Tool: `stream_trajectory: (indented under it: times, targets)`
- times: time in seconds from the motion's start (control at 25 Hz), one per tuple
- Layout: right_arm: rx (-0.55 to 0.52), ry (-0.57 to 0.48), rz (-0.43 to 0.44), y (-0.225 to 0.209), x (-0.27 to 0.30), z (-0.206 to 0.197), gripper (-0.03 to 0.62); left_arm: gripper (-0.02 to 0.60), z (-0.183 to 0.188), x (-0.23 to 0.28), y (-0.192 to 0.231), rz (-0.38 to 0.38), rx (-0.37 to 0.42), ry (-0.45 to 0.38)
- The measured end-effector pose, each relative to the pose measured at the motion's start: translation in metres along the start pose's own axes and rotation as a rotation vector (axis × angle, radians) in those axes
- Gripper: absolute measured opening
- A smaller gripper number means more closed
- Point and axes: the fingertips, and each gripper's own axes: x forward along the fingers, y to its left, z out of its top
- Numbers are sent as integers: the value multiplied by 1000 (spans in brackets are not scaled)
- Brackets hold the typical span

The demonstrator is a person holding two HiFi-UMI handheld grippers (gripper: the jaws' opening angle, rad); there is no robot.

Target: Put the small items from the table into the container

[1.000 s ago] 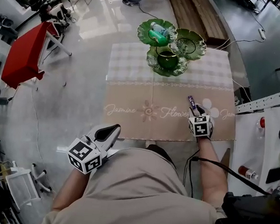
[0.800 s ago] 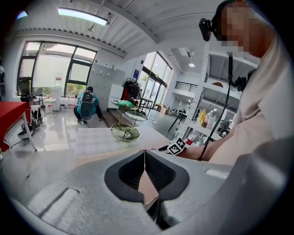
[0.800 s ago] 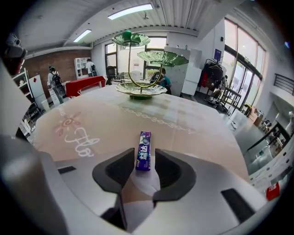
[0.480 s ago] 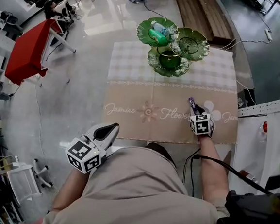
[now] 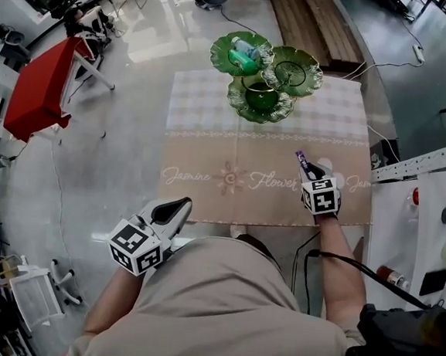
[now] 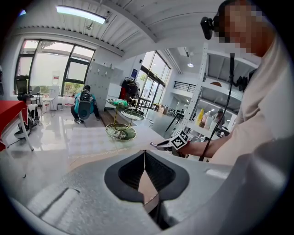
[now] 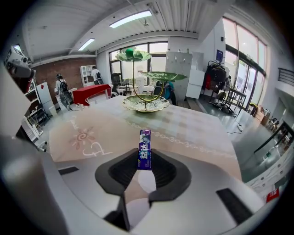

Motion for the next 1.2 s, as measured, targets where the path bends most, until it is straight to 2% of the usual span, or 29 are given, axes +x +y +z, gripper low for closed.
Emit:
stream_trajectory:
  times: [0.36, 0.6, 1.2]
  targets:
    - [-75, -106, 52, 20, -61, 87, 95, 9, -3, 0, -5, -31, -13, -37]
    - [-159, -176, 103, 46, -84, 154, 95, 9, -7, -8, 3, -15, -30, -65]
    - [-317, -278, 173, 104, -58, 295, 95, 8, -22, -43, 38, 79, -124, -125]
